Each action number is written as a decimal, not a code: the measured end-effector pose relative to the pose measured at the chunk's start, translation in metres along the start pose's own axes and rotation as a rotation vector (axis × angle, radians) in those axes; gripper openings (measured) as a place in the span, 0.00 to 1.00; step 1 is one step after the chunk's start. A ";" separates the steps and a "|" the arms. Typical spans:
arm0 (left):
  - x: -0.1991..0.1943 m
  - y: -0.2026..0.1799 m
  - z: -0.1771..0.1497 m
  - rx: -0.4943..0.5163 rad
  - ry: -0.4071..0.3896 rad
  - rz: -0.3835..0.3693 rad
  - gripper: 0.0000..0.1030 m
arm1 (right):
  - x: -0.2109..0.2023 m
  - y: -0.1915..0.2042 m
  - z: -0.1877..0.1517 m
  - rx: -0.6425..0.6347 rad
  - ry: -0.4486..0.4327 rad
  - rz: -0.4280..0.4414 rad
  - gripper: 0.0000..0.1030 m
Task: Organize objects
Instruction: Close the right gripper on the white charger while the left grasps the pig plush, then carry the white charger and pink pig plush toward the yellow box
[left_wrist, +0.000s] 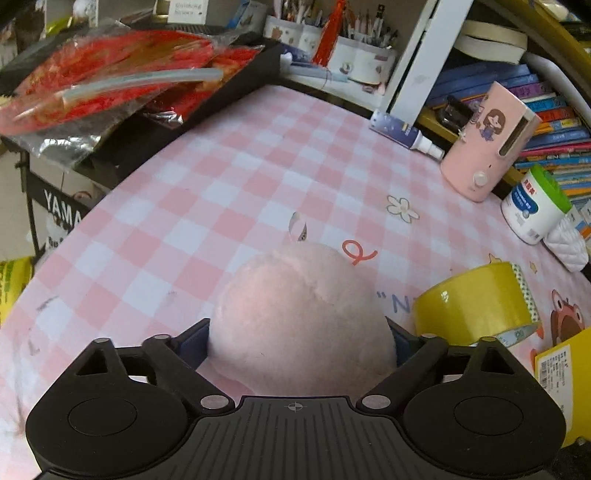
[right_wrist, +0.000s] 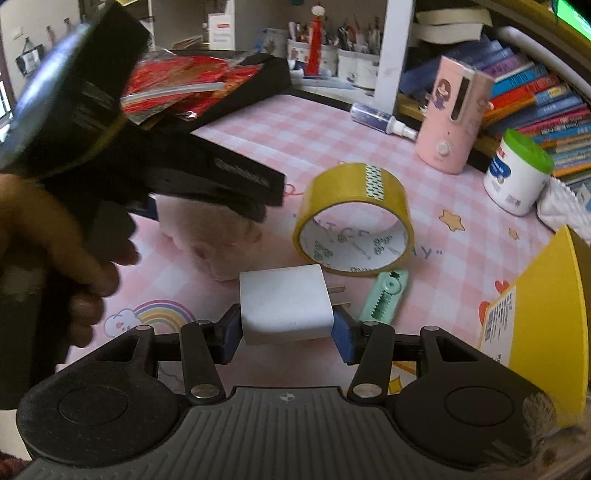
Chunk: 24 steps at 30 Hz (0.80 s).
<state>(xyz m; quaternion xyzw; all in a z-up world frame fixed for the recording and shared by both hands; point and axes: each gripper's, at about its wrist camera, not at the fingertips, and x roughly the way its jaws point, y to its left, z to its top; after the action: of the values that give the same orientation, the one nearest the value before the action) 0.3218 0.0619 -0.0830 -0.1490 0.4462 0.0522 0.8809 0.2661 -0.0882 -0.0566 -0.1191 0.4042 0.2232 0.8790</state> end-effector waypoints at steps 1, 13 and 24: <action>-0.002 0.000 0.000 0.013 -0.002 -0.009 0.78 | -0.001 0.000 0.000 0.002 0.000 -0.003 0.46; -0.078 0.022 -0.024 0.066 -0.090 -0.100 0.73 | -0.016 0.001 0.001 0.080 -0.032 -0.034 0.46; -0.129 0.046 -0.068 0.082 -0.113 -0.106 0.73 | -0.050 0.019 -0.013 0.118 -0.073 -0.055 0.46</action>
<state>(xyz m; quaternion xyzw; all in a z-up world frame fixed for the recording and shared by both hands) 0.1815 0.0902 -0.0276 -0.1332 0.3891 -0.0047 0.9115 0.2193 -0.0913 -0.0276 -0.0699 0.3807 0.1787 0.9046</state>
